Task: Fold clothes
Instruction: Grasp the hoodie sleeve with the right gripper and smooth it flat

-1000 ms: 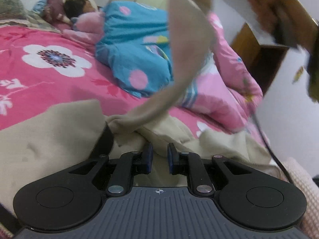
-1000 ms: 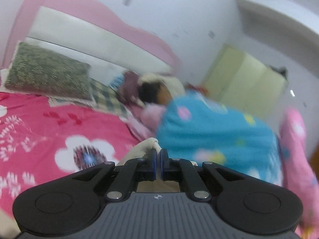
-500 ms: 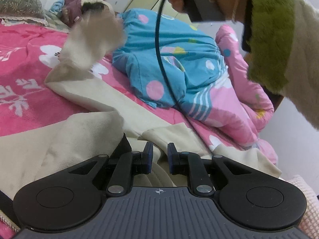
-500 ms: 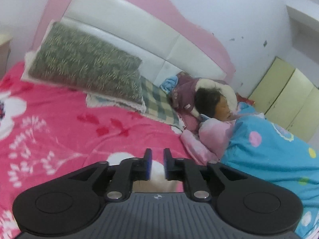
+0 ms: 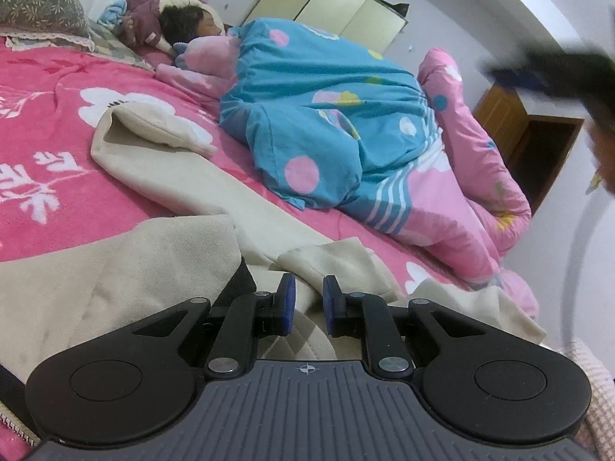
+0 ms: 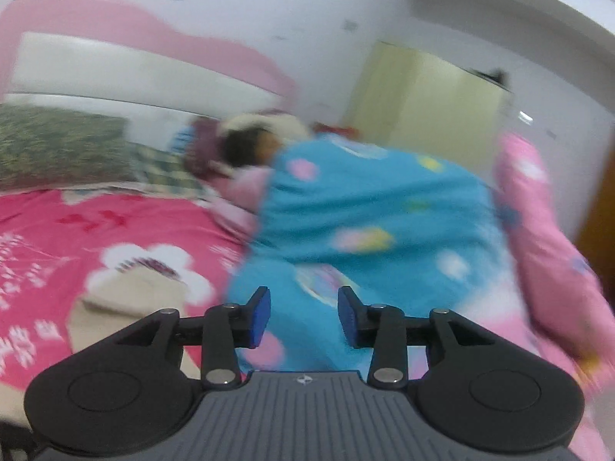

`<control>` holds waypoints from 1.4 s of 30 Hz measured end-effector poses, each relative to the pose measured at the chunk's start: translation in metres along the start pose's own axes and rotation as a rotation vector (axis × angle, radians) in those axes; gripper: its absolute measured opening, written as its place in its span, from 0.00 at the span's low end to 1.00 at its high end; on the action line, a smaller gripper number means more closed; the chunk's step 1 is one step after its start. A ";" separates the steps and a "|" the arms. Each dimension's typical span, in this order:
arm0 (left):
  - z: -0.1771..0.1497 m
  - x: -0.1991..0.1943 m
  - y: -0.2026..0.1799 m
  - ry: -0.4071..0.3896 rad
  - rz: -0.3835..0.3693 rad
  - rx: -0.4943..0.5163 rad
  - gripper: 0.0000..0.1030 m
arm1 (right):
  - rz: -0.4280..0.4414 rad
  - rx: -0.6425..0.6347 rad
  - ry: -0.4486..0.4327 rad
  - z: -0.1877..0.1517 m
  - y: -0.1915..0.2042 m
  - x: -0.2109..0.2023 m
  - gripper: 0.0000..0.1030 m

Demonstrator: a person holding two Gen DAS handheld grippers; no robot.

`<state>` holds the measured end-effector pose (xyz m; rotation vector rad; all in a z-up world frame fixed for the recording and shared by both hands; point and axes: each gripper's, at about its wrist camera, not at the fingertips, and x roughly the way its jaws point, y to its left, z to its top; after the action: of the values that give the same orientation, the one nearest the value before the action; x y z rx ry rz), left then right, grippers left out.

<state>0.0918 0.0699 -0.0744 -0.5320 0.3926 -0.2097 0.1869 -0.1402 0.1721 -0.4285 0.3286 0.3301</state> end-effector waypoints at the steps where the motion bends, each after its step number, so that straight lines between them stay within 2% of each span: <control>1: 0.000 0.000 0.000 0.002 0.002 0.000 0.15 | -0.011 0.030 0.034 -0.014 -0.013 -0.008 0.43; 5: 0.000 0.001 0.000 0.005 0.010 0.005 0.15 | -0.032 0.064 0.190 -0.077 -0.026 -0.022 0.45; 8: -0.001 0.002 0.000 0.006 0.018 0.010 0.15 | 0.020 0.043 0.261 -0.113 -0.010 -0.020 0.46; 12: -0.002 0.005 0.000 0.019 0.028 0.011 0.15 | 0.184 -0.054 0.296 -0.133 0.041 -0.001 0.58; 15: -0.001 0.007 0.002 0.032 0.033 0.001 0.15 | 0.303 -0.186 0.310 -0.138 0.085 0.017 0.58; 18: -0.002 0.007 0.002 0.033 0.033 0.001 0.15 | 0.342 -0.275 0.364 -0.140 0.113 0.038 0.57; 20: -0.002 0.007 0.002 0.034 0.032 0.001 0.15 | 0.347 -0.311 0.419 -0.143 0.125 0.053 0.40; 21: -0.002 0.007 0.002 0.035 0.032 0.000 0.15 | 0.337 -0.308 0.436 -0.144 0.124 0.056 0.21; 22: -0.002 0.007 0.002 0.035 0.031 -0.001 0.15 | 0.323 -0.300 0.446 -0.144 0.121 0.057 0.10; 24: -0.002 0.007 0.003 0.034 0.031 -0.002 0.15 | 0.276 -0.284 0.445 -0.144 0.114 0.055 0.00; 26: -0.002 0.007 0.003 0.033 0.029 -0.003 0.15 | 0.188 -0.245 0.397 -0.138 0.098 0.041 0.00; 29: -0.002 0.007 0.003 0.031 0.028 -0.004 0.15 | 0.077 -0.111 0.324 -0.126 0.059 0.015 0.00; 31: -0.003 0.007 0.003 0.029 0.030 -0.002 0.15 | 0.065 0.014 0.293 -0.121 0.026 -0.007 0.00; 33: -0.003 0.007 0.003 0.028 0.032 0.000 0.15 | 0.096 0.081 0.269 -0.118 0.008 -0.023 0.00; 36: -0.003 0.007 0.002 0.025 0.035 -0.001 0.15 | 0.116 0.018 0.283 -0.116 0.018 -0.031 0.05; 38: -0.003 0.006 0.003 0.023 0.035 -0.004 0.15 | 0.176 -0.045 0.300 -0.116 0.042 -0.023 0.21; 39: -0.003 0.006 0.003 0.023 0.034 -0.006 0.15 | 0.208 -0.083 0.309 -0.116 0.056 -0.017 0.33; 40: -0.003 0.006 0.003 0.023 0.034 -0.007 0.15 | 0.239 -0.124 0.318 -0.117 0.072 -0.010 0.39; 42: -0.003 0.006 0.004 0.023 0.033 -0.009 0.15 | 0.280 -0.197 0.347 -0.119 0.100 0.007 0.39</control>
<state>0.0964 0.0701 -0.0803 -0.5325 0.4244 -0.1825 0.1270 -0.1067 0.0327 -0.6369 0.7026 0.5660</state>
